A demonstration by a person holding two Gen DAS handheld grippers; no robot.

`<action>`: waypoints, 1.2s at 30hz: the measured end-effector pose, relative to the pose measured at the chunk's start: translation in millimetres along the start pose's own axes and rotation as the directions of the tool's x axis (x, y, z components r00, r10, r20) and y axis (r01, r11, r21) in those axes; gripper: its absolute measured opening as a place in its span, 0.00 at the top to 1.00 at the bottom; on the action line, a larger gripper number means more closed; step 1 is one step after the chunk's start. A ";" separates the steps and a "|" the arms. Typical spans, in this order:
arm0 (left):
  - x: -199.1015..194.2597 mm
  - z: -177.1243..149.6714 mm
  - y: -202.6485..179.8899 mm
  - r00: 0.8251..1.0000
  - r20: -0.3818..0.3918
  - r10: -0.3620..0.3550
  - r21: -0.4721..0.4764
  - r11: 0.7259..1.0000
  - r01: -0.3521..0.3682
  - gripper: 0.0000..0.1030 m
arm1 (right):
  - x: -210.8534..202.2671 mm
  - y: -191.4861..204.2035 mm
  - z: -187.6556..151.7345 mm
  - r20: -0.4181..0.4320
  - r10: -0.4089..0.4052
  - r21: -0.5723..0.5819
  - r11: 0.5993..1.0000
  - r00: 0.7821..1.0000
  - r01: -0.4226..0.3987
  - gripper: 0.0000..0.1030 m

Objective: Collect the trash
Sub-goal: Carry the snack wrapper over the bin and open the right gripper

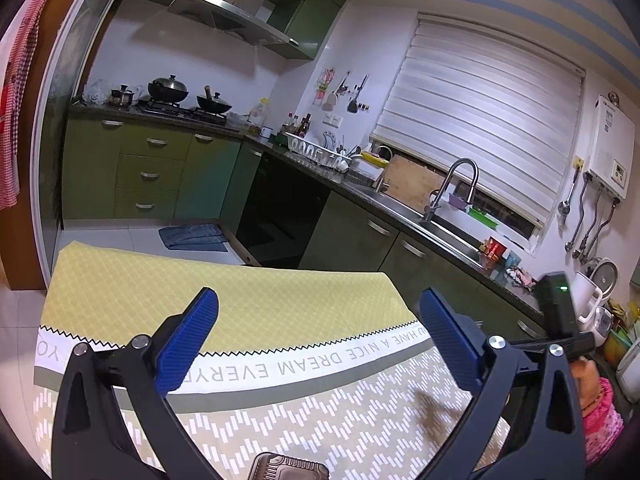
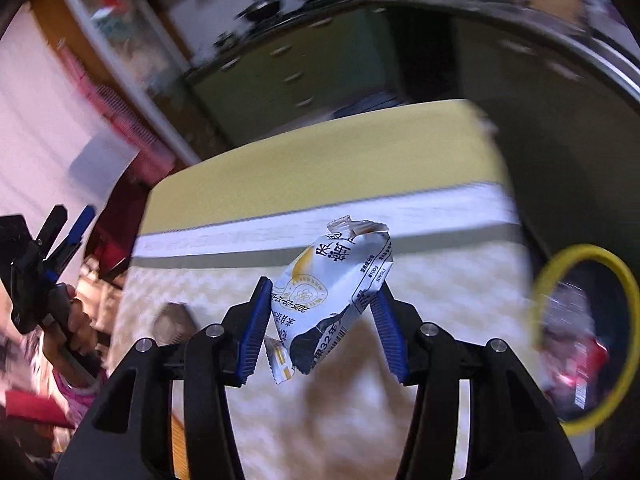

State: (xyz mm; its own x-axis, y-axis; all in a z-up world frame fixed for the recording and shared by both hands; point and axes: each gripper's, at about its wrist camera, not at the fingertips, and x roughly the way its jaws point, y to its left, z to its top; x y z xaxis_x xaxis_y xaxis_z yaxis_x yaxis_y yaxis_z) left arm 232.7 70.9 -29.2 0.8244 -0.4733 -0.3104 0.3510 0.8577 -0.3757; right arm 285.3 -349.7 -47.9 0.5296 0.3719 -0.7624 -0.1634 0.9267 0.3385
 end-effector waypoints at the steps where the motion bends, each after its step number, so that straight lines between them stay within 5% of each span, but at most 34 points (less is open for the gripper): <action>1: 0.8 -0.2 -1.4 1.000 -0.002 -0.001 0.004 1.000 0.001 0.07 | -13.0 -17.6 -4.6 0.018 -0.035 0.024 0.999 0.999 0.035 0.51; 4: 3.8 -2.8 -5.9 1.000 -0.013 -0.003 0.022 1.000 0.003 0.07 | -44.1 -78.3 -17.5 0.043 -0.138 0.125 0.983 0.989 0.132 0.51; 11: 11.1 -7.8 -12.0 0.999 -0.042 -0.005 0.045 0.999 0.007 0.07 | -62.2 -199.9 -41.1 -0.029 -0.385 0.272 0.885 0.923 0.378 0.50; 17: 15.0 -9.1 -11.3 0.998 -0.057 -0.007 0.041 0.999 0.009 0.07 | -34.4 -250.4 -48.4 -0.106 -0.473 0.284 0.828 0.874 0.483 0.50; 21: 17.8 -10.5 -11.8 0.997 -0.072 -0.009 0.042 0.999 0.012 0.07 | -24.6 -264.6 -46.7 -0.113 -0.524 0.286 0.797 0.844 0.532 0.37; 26: 22.3 -14.2 -18.9 0.995 -0.096 -0.007 0.066 0.998 0.013 0.07 | -46.0 -236.9 -54.1 -0.057 -0.526 0.279 0.808 0.849 0.519 0.36; 36: 13.7 -17.7 -36.3 0.976 -0.216 0.010 0.145 0.989 0.022 0.07 | -86.7 -155.9 -95.7 0.086 -0.406 0.203 0.901 0.910 0.383 0.31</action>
State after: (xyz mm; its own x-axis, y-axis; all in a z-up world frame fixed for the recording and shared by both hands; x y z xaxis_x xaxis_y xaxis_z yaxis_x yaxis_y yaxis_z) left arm 223.4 29.7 -35.3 0.7124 -0.4967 -0.4957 0.4293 0.8673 -0.2521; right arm 185.2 -521.2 -87.3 0.6198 -0.0430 -0.7836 0.2250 0.9663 0.1250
